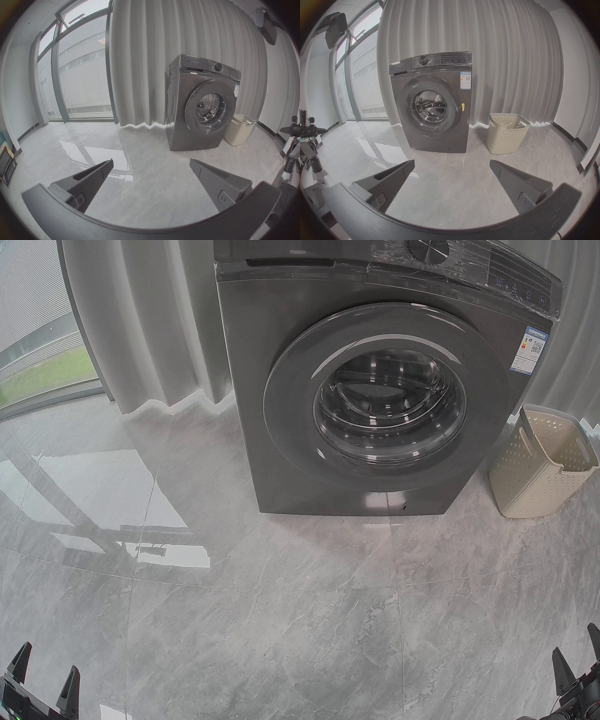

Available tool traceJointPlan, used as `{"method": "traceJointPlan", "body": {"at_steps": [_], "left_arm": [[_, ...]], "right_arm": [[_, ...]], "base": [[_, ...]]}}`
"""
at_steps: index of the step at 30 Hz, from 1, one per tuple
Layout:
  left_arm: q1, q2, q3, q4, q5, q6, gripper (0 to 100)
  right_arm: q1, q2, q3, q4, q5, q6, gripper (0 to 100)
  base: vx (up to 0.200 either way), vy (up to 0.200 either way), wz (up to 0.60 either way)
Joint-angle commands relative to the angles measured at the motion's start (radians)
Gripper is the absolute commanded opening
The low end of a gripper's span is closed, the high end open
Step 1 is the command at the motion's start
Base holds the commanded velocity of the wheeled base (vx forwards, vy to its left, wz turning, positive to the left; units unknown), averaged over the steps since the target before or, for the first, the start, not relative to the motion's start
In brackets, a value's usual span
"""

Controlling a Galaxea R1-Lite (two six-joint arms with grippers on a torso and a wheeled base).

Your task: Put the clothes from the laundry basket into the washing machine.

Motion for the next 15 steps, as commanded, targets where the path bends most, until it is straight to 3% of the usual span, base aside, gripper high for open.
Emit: {"method": "traceJointPlan", "body": {"at_steps": [1, 5, 7, 10, 12, 14, 15], "left_arm": [[0.003, -0.023, 0.018, -0.001, 0.001, -0.001, 100], [0.003, -0.023, 0.018, -0.001, 0.001, -0.001, 100], [0.003, -0.023, 0.018, -0.001, 0.001, -0.001, 100], [0.003, -0.023, 0.018, -0.001, 0.001, -0.001, 100], [0.005, -0.023, 0.018, -0.001, 0.0, 0.002, 100], [0.005, -0.023, 0.018, -0.001, 0.0, 0.002, 100], [0.003, -0.023, 0.018, -0.001, 0.0, 0.002, 100]], "right_arm": [[0.0, -0.016, -0.002, -0.024, 0.005, 0.011, 100], [0.017, 0.021, -0.153, -0.079, 0.013, 0.06, 100], [0.029, 0.057, -0.163, -0.069, 0.018, 0.068, 100], [0.115, 0.263, -0.136, -0.053, 0.076, 0.105, 100], [0.173, 0.419, -0.15, -0.082, 0.105, 0.169, 100], [0.225, 0.596, -0.191, -0.185, 0.11, 0.26, 100], [0.235, 0.637, -0.2, -0.213, 0.11, 0.278, 100]], "base": [[0.0, -0.2, 0.0], [0.0, -0.2, 0.0], [0.0, -0.2, 0.0], [0.0, -0.2, 0.0], [0.0, -0.2, 0.0], [0.0, -0.2, 0.0], [0.0, -0.2, 0.0]]}}
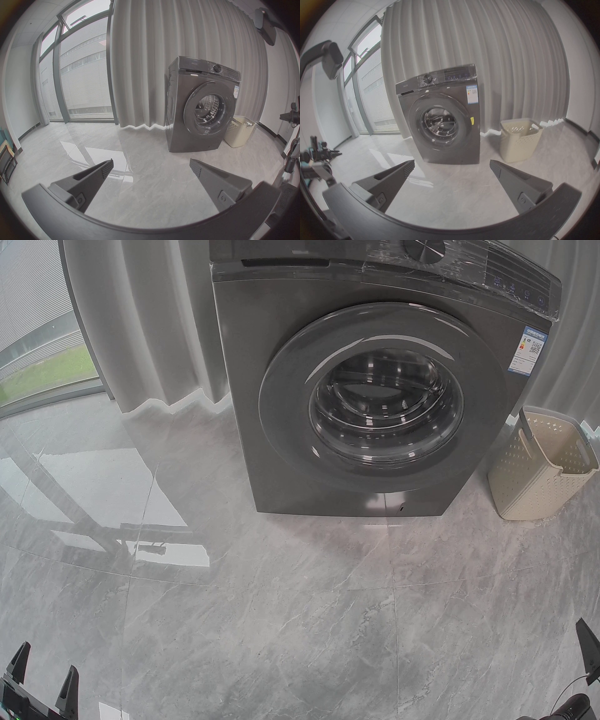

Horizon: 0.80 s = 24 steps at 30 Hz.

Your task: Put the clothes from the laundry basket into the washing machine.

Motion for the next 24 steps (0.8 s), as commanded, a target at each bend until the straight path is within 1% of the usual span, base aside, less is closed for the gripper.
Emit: {"method": "traceJointPlan", "body": {"at_steps": [1, 2, 3, 4, 5, 6, 8, 9, 10, 11, 12, 13, 15, 18, 19, 21, 22, 24], "left_arm": [[0.002, -0.007, 0.018, -0.001, -0.001, 0.003, 100], [0.002, -0.007, 0.018, -0.001, -0.001, 0.003, 100], [0.002, -0.007, 0.018, -0.001, -0.001, 0.003, 100], [0.002, -0.007, 0.018, -0.001, -0.001, 0.003, 100], [0.002, -0.007, 0.018, -0.001, -0.001, 0.003, 100], [0.0, -0.007, 0.018, -0.001, -0.001, 0.003, 100], [0.002, -0.007, 0.018, -0.001, -0.001, 0.003, 100], [0.002, -0.007, 0.018, -0.001, -0.001, 0.003, 100], [0.002, -0.007, 0.018, -0.001, -0.001, 0.003, 100], [0.002, -0.007, 0.018, -0.001, -0.001, 0.004, 100], [0.002, -0.007, 0.018, -0.001, -0.001, 0.003, 100], [0.002, -0.007, 0.018, -0.001, -0.001, 0.001, 100], [0.002, -0.007, 0.018, -0.001, -0.001, 0.001, 100], [0.0, -0.006, 0.018, -0.001, -0.001, 0.001, 100], [0.0, -0.006, 0.018, -0.001, -0.001, 0.001, 100], [0.0, -0.006, 0.018, -0.001, -0.001, -0.001, 100], [0.0, -0.006, 0.018, -0.001, -0.001, -0.001, 100], [0.0, -0.006, 0.018, 0.001, -0.001, -0.001, 100]], "right_arm": [[0.188, 0.625, -0.075, -0.241, 0.054, 0.21, 100], [0.2, 0.714, -0.095, -0.316, 0.051, 0.225, 100], [0.205, 0.792, -0.109, -0.391, 0.05, 0.224, 100], [0.206, 0.814, -0.11, -0.411, 0.05, 0.224, 100], [0.214, 0.907, -0.121, -0.506, 0.047, 0.216, 100], [0.22, 0.952, -0.127, -0.549, 0.047, 0.216, 100], [0.263, 1.091, -0.165, -0.664, 0.033, 0.227, 100], [0.275, 1.133, -0.178, -0.695, 0.024, 0.23, 100], [0.275, 1.133, -0.178, -0.695, 0.024, 0.23, 100], [0.294, 1.208, -0.204, -0.75, 0.002, 0.233, 100], [0.301, 1.239, -0.214, -0.772, -0.007, 0.234, 100], [0.303, 1.248, -0.218, -0.778, -0.009, 0.234, 100], [0.314, 1.331, -0.254, -0.842, -0.016, 0.237, 100], [0.314, 1.383, -0.299, -0.899, -0.024, 0.245, 100], [0.314, 1.386, -0.303, -0.902, -0.027, 0.247, 100], [0.315, 1.407, -0.331, -0.918, -0.042, 0.266, 100], [0.315, 1.412, -0.343, -0.918, -0.045, 0.277, 100], [0.317, 1.418, -0.356, -0.918, -0.045, 0.282, 100]], "base": [[0.0, -0.2, 0.0], [0.0, -0.2, 0.0], [0.0, -0.2, 0.0], [0.0, 0.0, 0.0], [0.0, 0.0, 0.0], [0.0, 0.0, 0.0], [0.0, 0.0, 0.0], [0.0, 0.0, 0.0], [0.0, 0.0, 0.0], [0.0, 0.0, 0.0], [0.0, 0.0, 0.0], [0.2, 0.0, 0.0], [0.2, 0.0, 0.0], [0.2, 0.0, 0.0], [0.2, 0.0, 0.0], [0.2, 0.0, 0.0], [0.2, 0.0, 0.0], [0.2, 0.0, 0.0]]}}
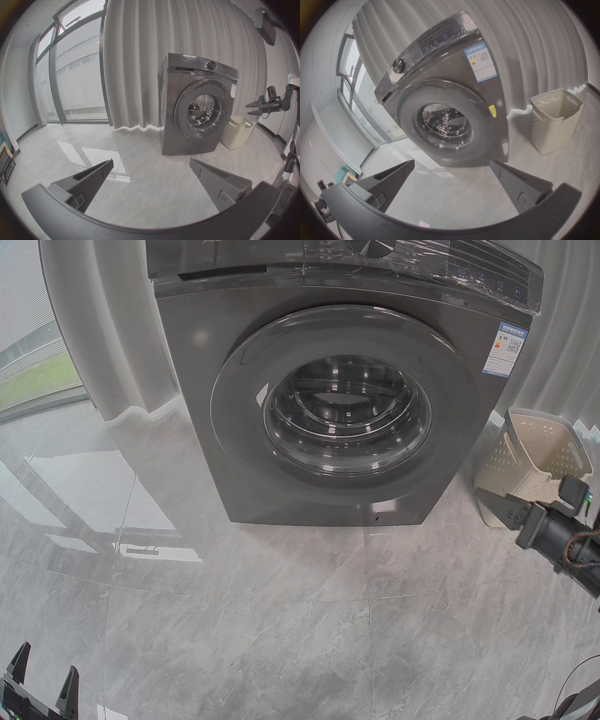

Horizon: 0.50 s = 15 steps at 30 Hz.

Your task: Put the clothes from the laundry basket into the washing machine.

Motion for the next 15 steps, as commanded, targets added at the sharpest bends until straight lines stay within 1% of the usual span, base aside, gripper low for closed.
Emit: {"method": "traceJointPlan", "body": {"at_steps": [1, 3, 5, 10, 12, 15], "left_arm": [[0.0, -0.006, 0.018, 0.001, 0.001, -0.001, 100], [0.0, -0.006, 0.018, -0.001, 0.003, -0.004, 100], [0.0, -0.007, 0.018, -0.001, 0.003, -0.01, 100], [0.0, -0.006, 0.018, -0.001, 0.001, -0.01, 100], [0.0, -0.006, 0.018, -0.001, 0.001, -0.006, 100], [0.0, -0.006, 0.018, -0.001, 0.001, -0.004, 100]], "right_arm": [[0.061, 0.285, -0.127, -0.118, -0.027, 0.052, 100], [0.061, 0.286, -0.127, -0.118, -0.027, 0.052, 100], [0.065, 0.285, -0.125, -0.118, -0.027, 0.052, 100], [0.078, 0.283, -0.121, -0.118, -0.027, 0.052, 100], [0.079, 0.283, -0.124, -0.118, -0.027, 0.052, 100], [0.087, 0.282, -0.127, -0.119, -0.025, 0.052, 100]], "base": [[0.0, 0.0, 0.0], [0.0, 0.0, 0.0], [0.0, -0.2, 0.0], [0.0, -0.2, 0.0], [0.0, -0.2, 0.0], [0.0, 0.0, 0.0]]}}
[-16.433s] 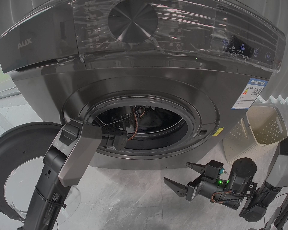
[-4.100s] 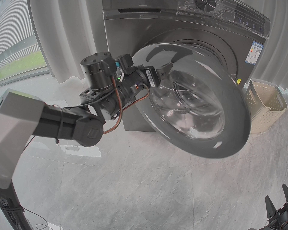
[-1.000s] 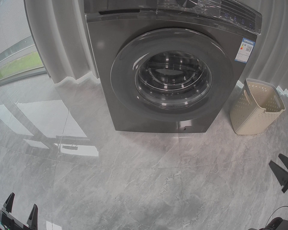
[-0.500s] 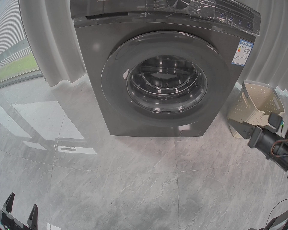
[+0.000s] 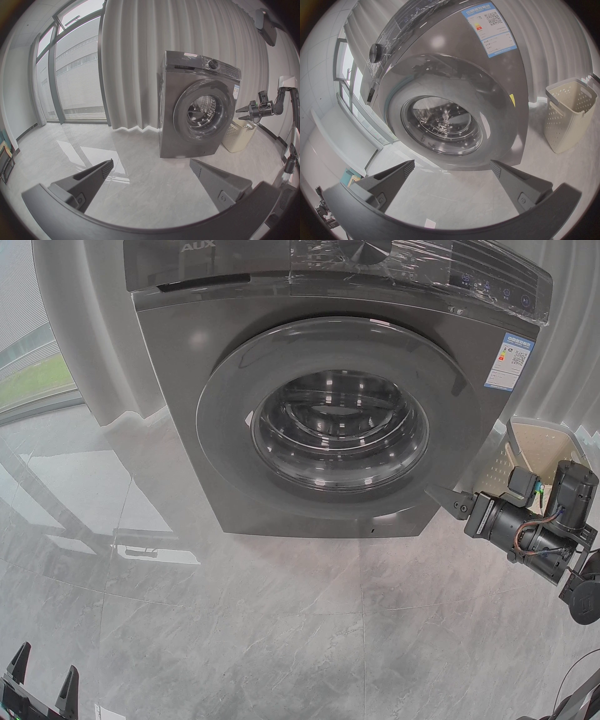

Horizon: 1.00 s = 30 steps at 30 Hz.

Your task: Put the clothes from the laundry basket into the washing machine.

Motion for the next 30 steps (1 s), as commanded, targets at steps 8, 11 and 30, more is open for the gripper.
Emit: {"method": "traceJointPlan", "body": {"at_steps": [8, 11, 30], "left_arm": [[0.0, -0.007, 0.018, -0.001, -0.001, -0.004, 100], [0.0, -0.007, 0.018, -0.001, -0.001, 0.002, 100], [0.0, -0.007, 0.018, -0.001, 0.0, -0.01, 100]], "right_arm": [[0.045, 0.011, -0.027, -0.045, 0.001, -0.003, 100], [0.062, 0.023, -0.047, -0.076, -0.003, -0.003, 100], [0.039, 0.057, -0.174, -0.087, -0.072, 0.0, 100]], "base": [[0.05, 0.0, 0.0], [0.2, 0.0, 0.0], [0.168, 0.0, 0.0]]}}
